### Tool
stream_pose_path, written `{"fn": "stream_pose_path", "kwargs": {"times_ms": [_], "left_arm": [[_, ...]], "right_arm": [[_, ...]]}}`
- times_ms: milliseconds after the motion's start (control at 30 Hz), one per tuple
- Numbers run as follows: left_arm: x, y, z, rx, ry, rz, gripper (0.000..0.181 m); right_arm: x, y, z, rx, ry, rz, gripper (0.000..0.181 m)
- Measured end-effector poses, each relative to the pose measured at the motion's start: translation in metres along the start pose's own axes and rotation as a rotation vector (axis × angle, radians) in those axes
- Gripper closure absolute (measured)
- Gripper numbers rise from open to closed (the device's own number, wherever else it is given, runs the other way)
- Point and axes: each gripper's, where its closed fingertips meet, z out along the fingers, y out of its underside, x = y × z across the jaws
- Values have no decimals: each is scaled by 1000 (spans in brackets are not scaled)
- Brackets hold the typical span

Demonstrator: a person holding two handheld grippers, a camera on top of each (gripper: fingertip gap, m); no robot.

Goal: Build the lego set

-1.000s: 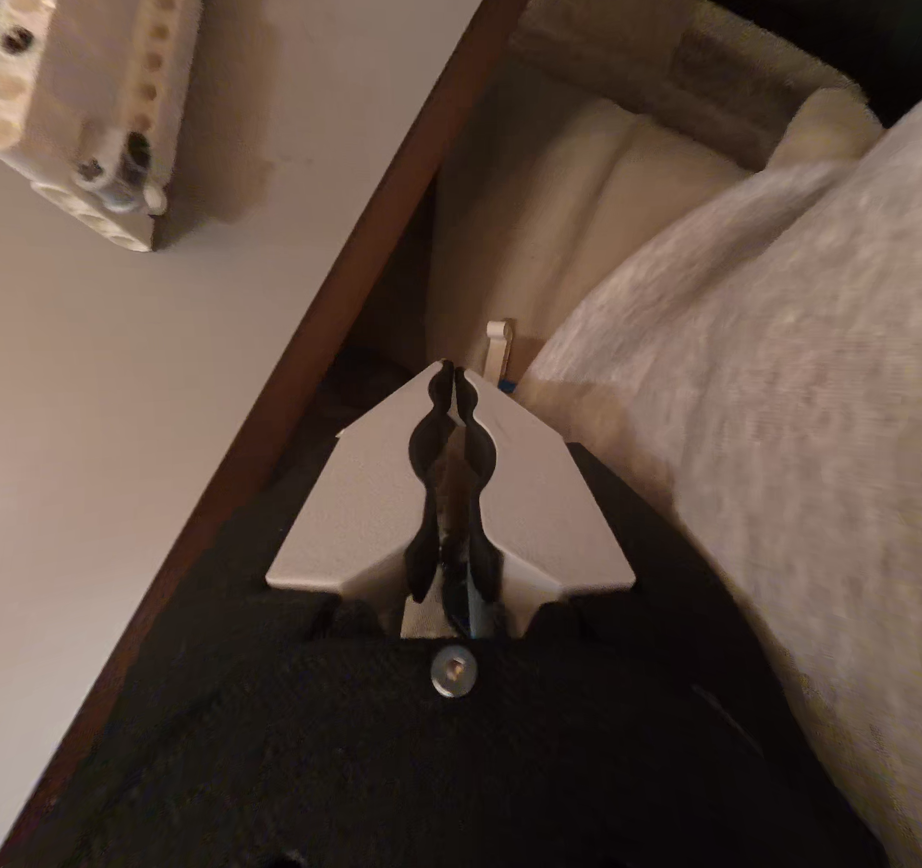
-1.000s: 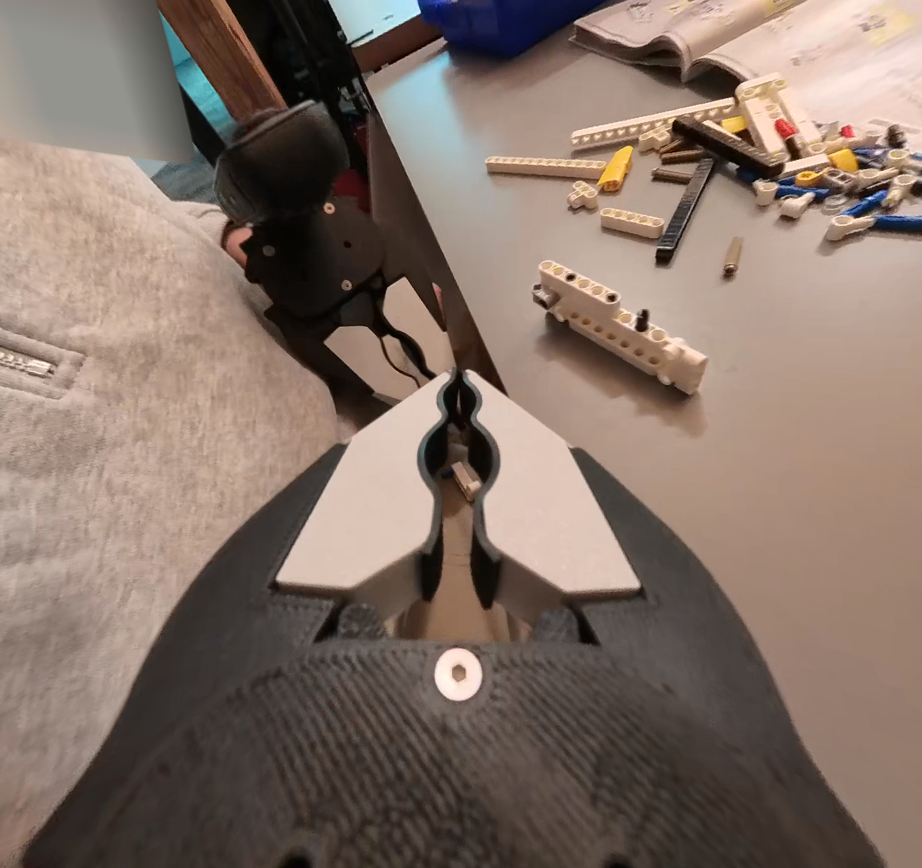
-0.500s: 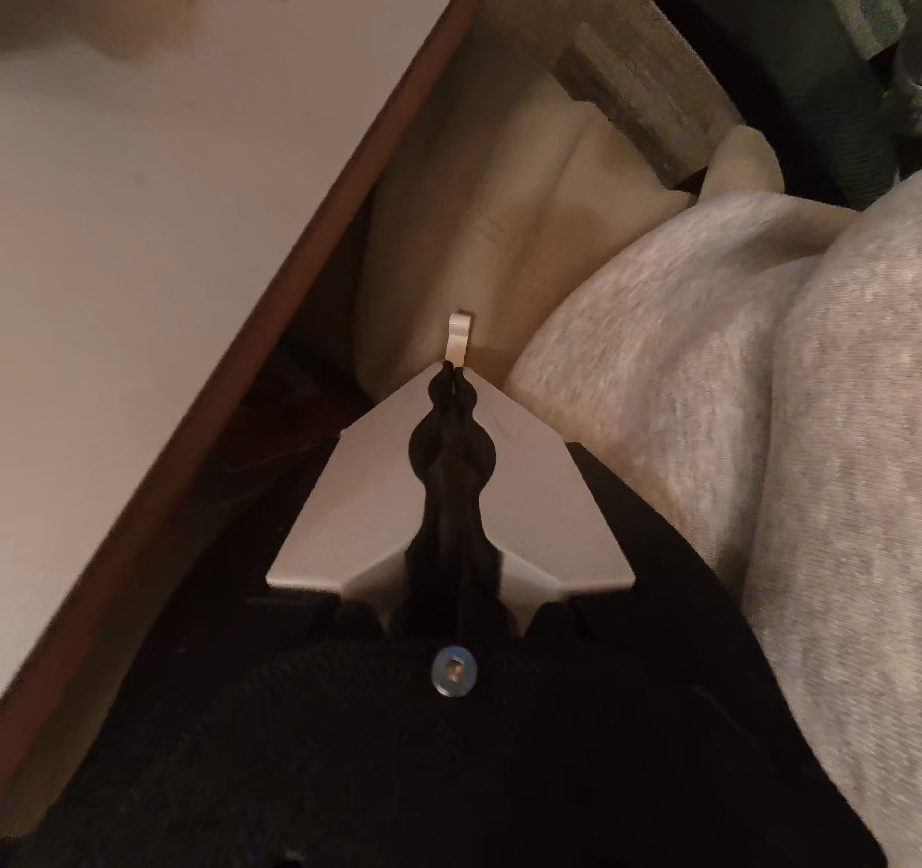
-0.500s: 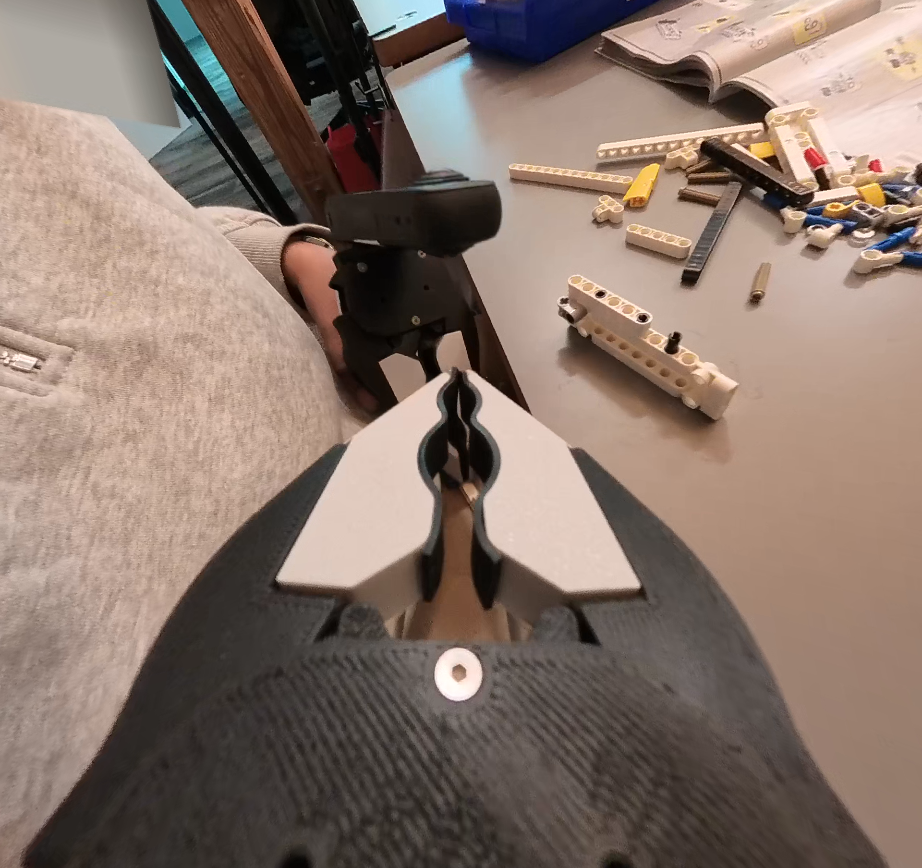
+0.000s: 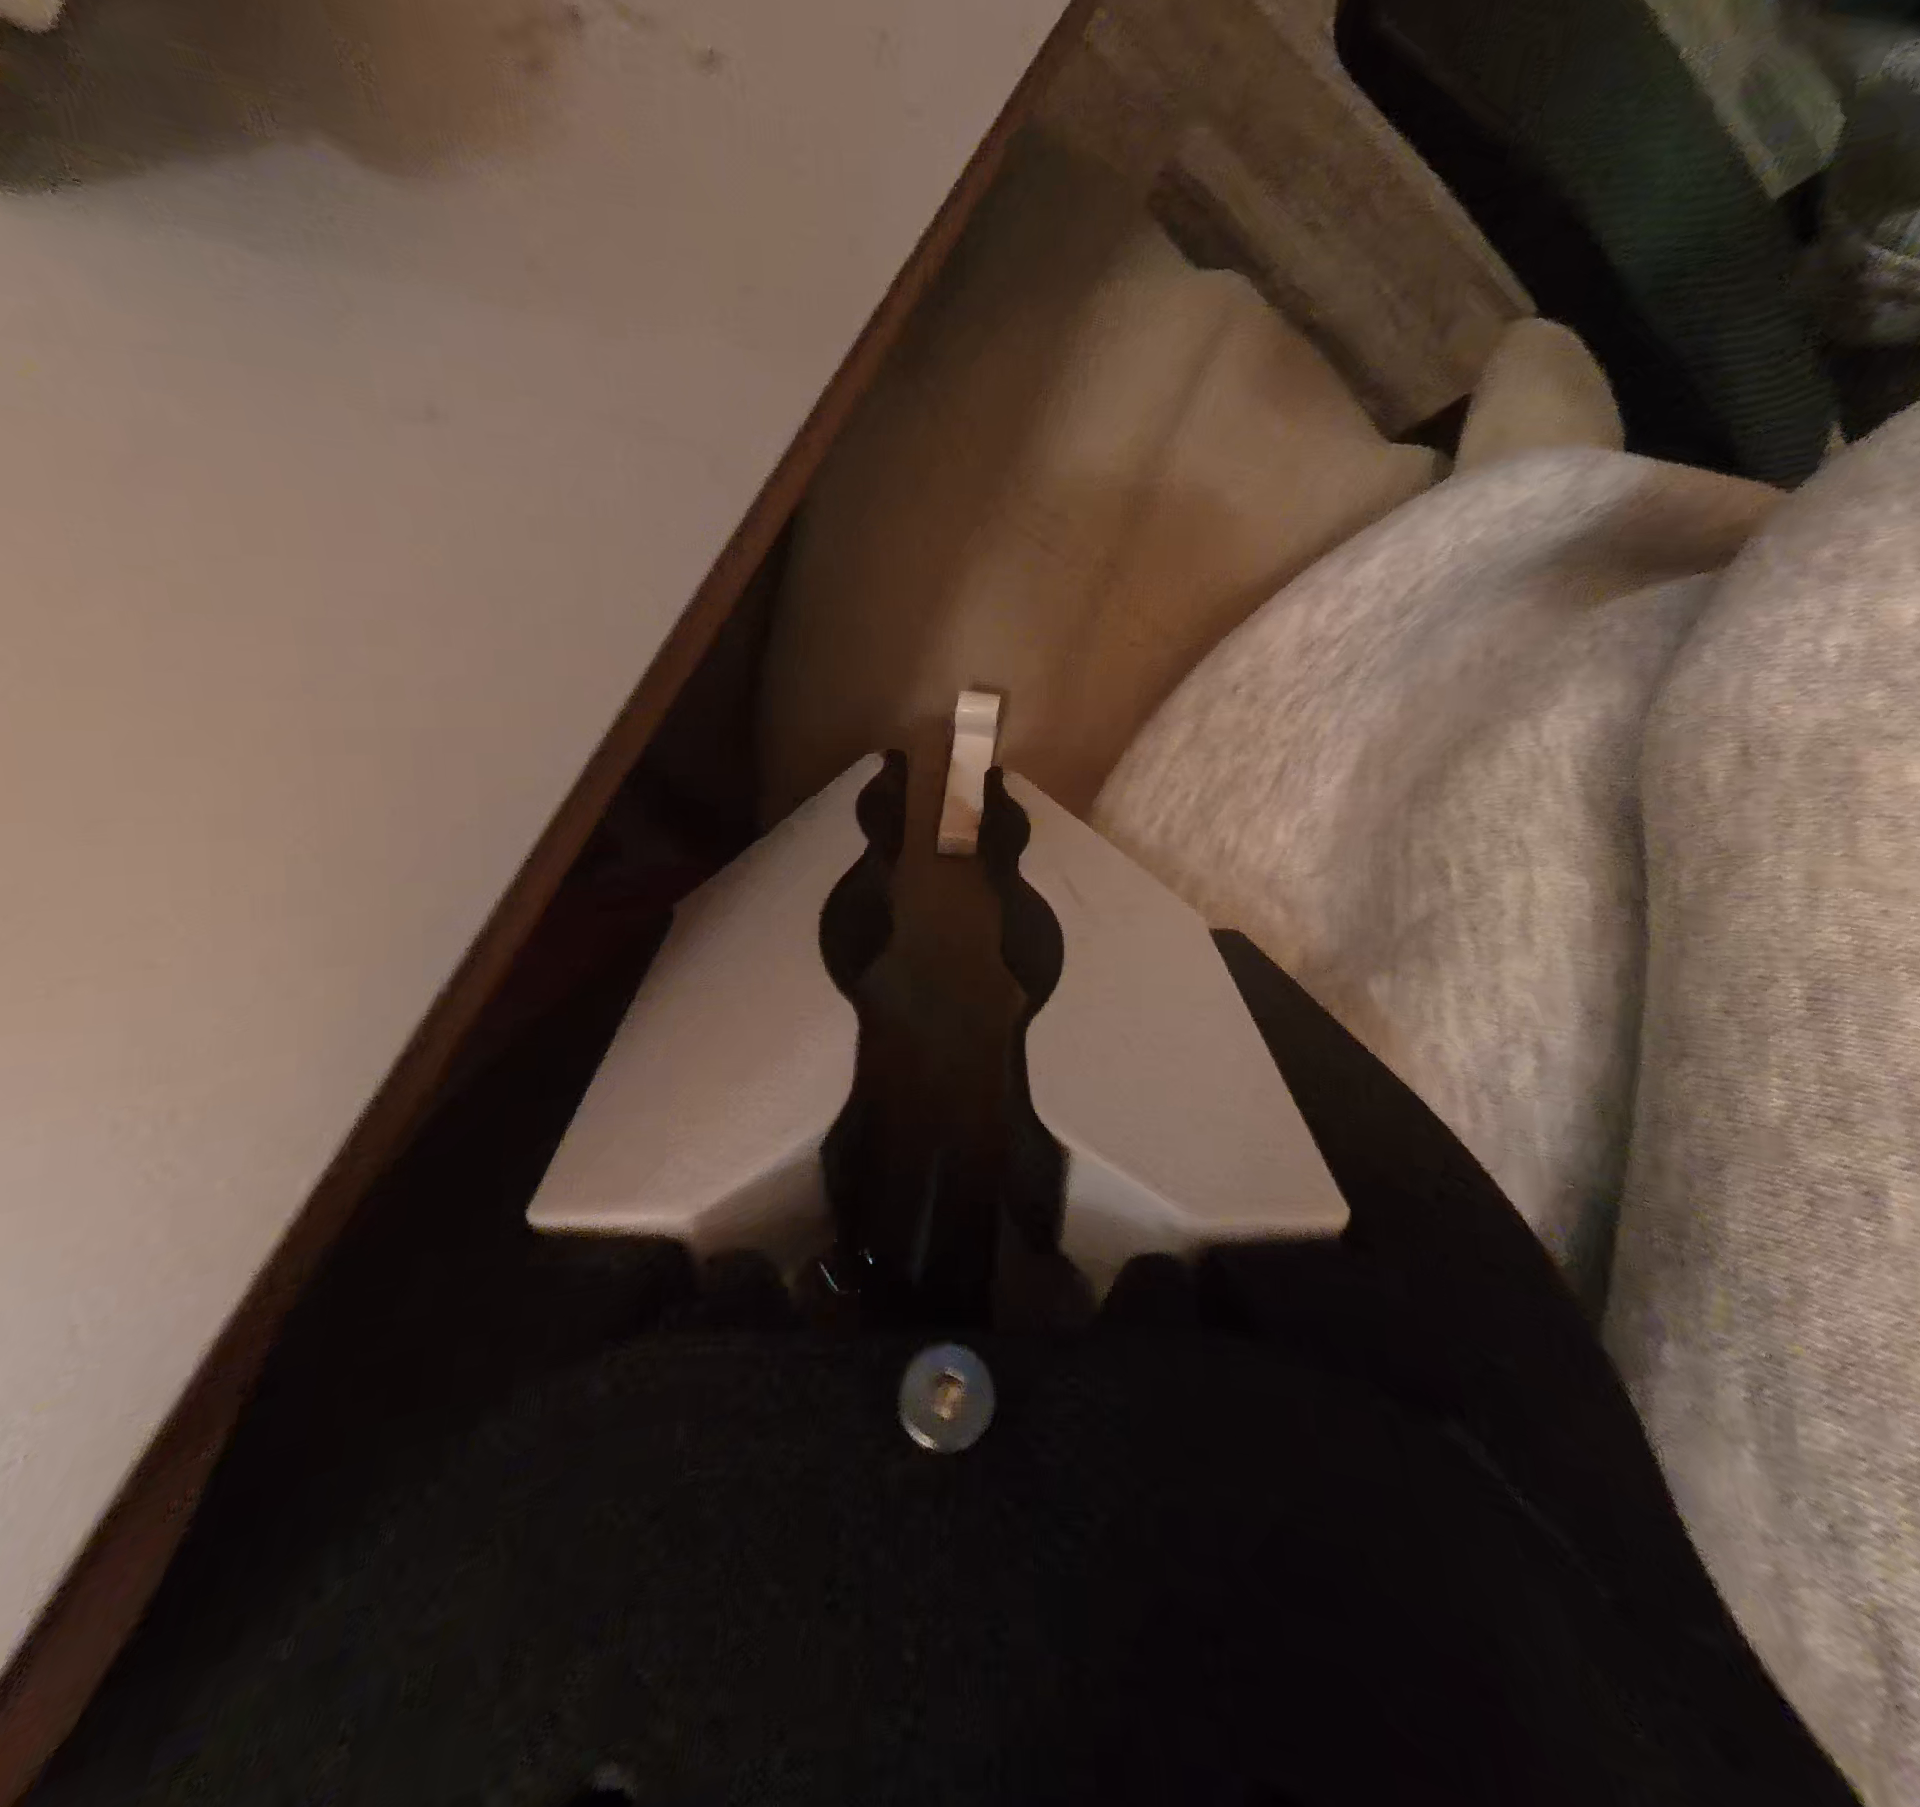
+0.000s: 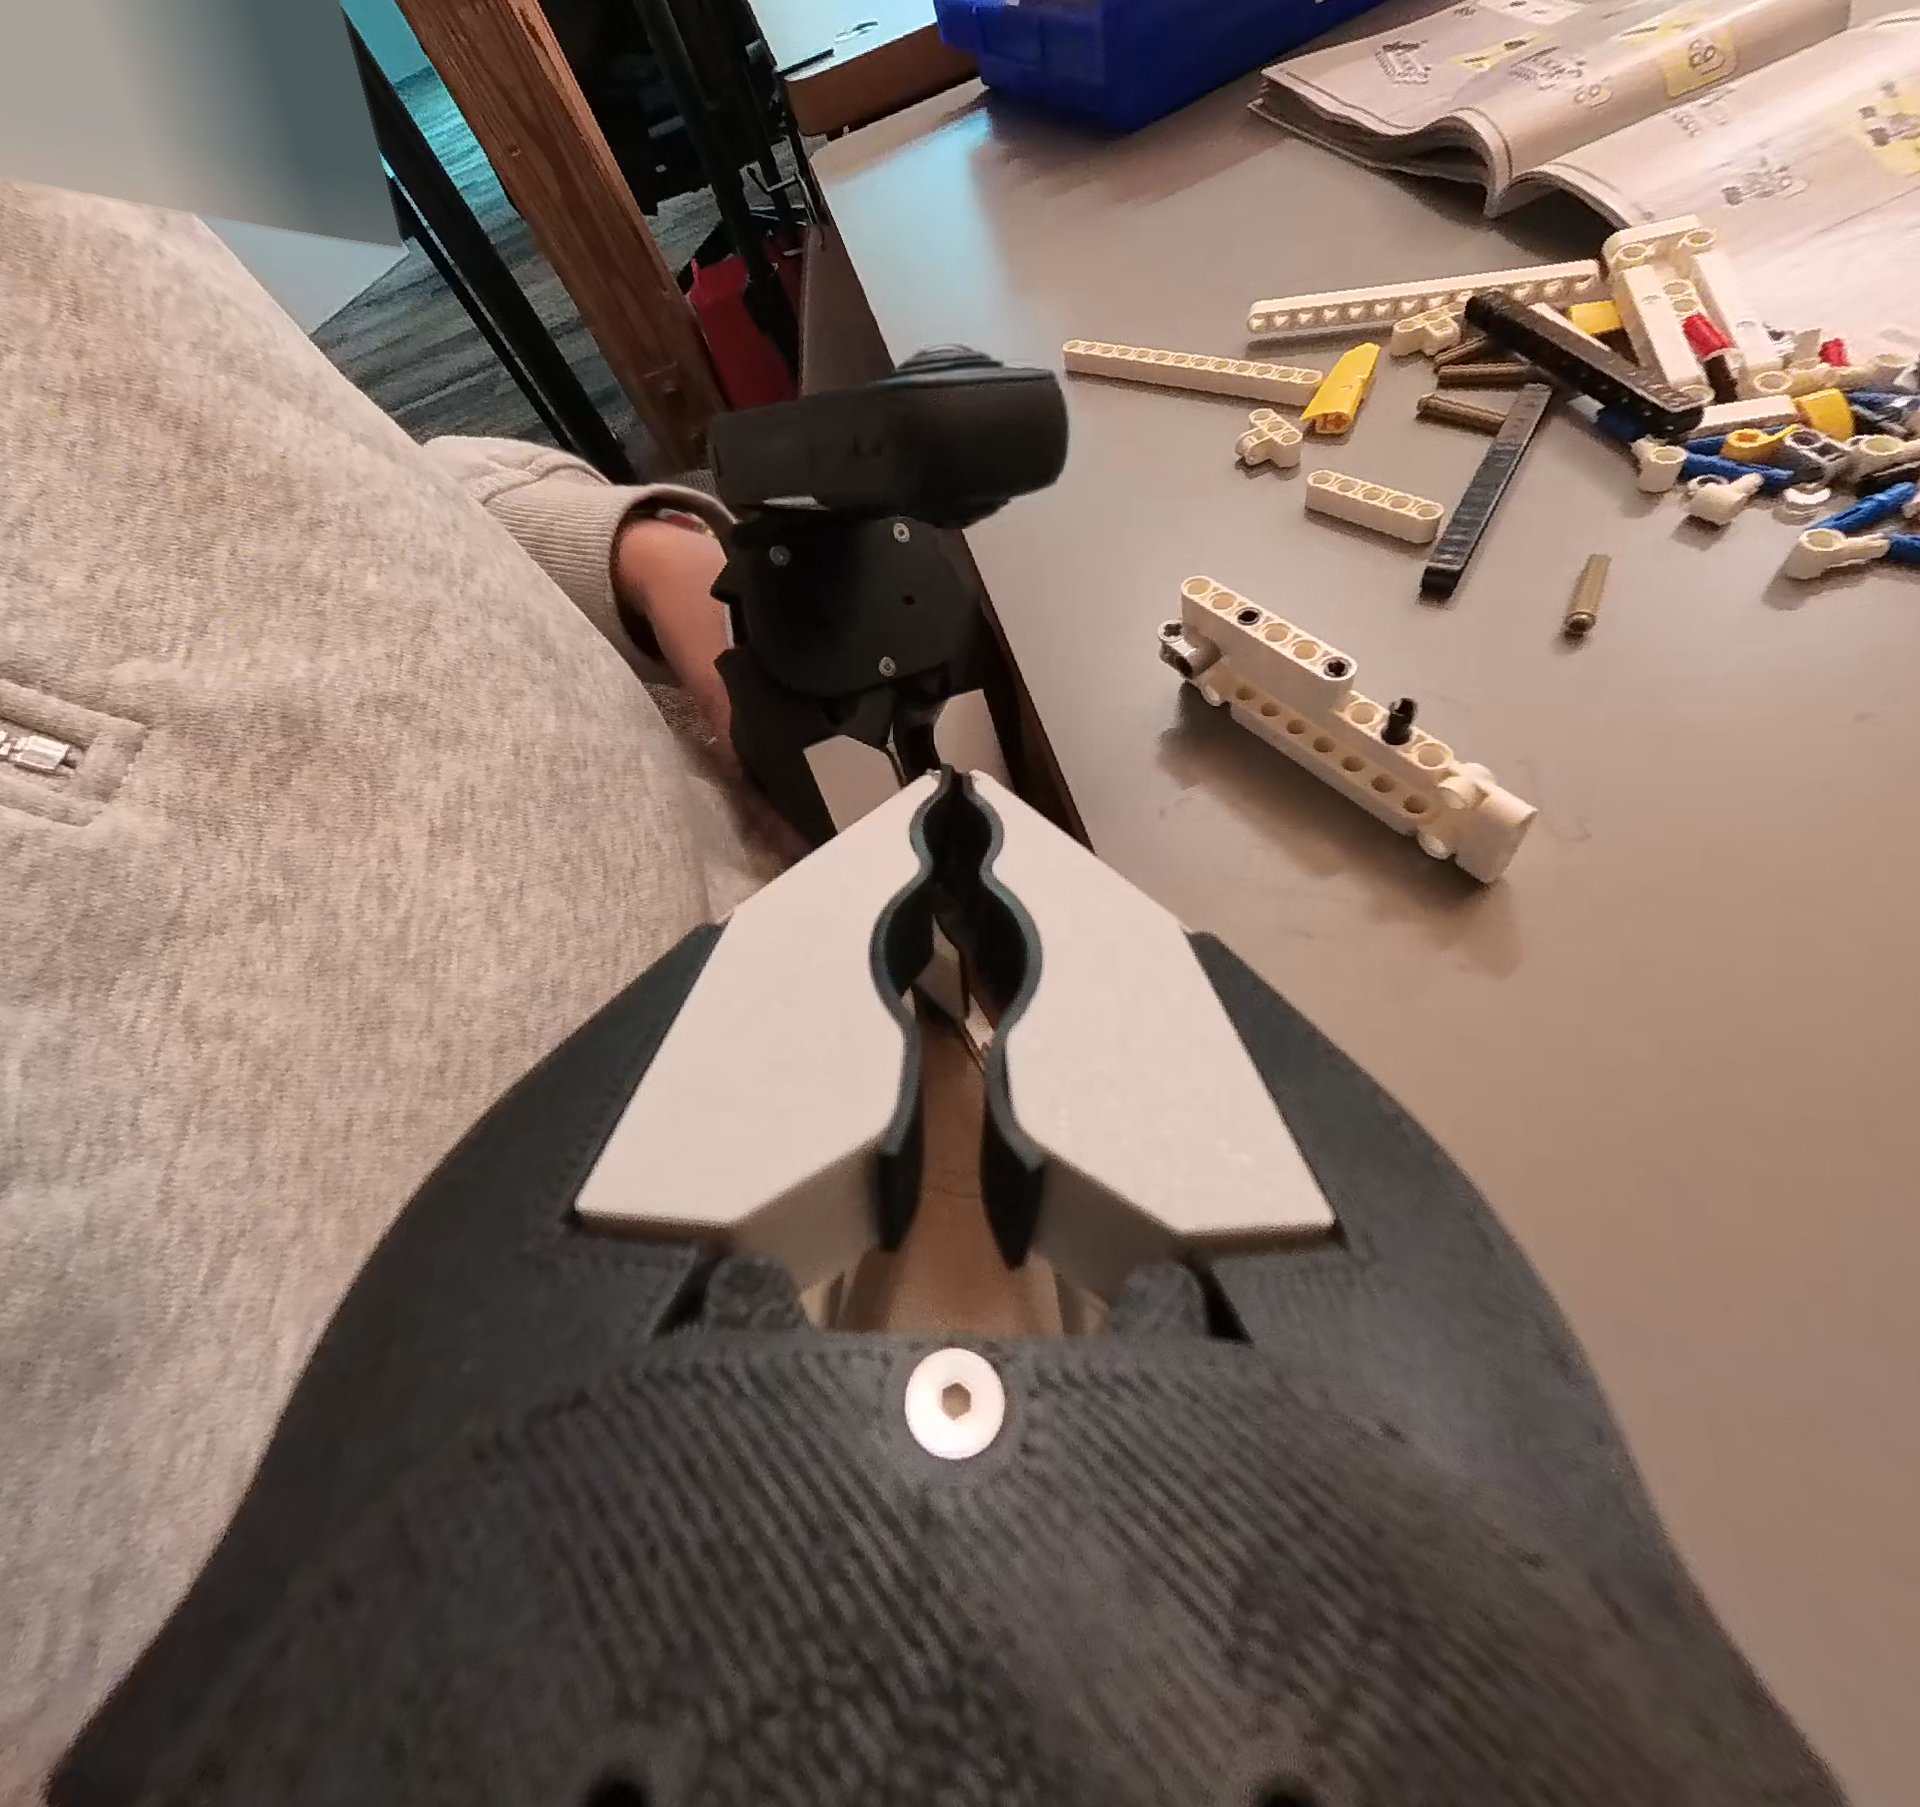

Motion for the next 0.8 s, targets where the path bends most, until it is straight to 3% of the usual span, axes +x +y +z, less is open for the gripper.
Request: {"fn": "stream_pose_path", "kwargs": {"times_ms": [133,267,500,600,667,800], "left_arm": [[5,6,5,-46,15,-5,181],[6,9,7,-70,39,-21,181],[-3,8,9,-116,-138,126,179],[-7,0,6,-64,-121,67,167],[-1,-8,4,-38,-59,43,176],[-2,-1,11,-126,-99,131,170]], "right_arm": [[-2,-4,-2,-13,19,-36,181],[-2,-6,-4,-18,33,-54,181],[-9,-12,-5,-21,35,-84,181],[-8,-11,-5,-34,44,-97,181],[-6,-9,-6,-45,52,-100,181],[-1,-14,-14,-35,82,-117,181]]}}
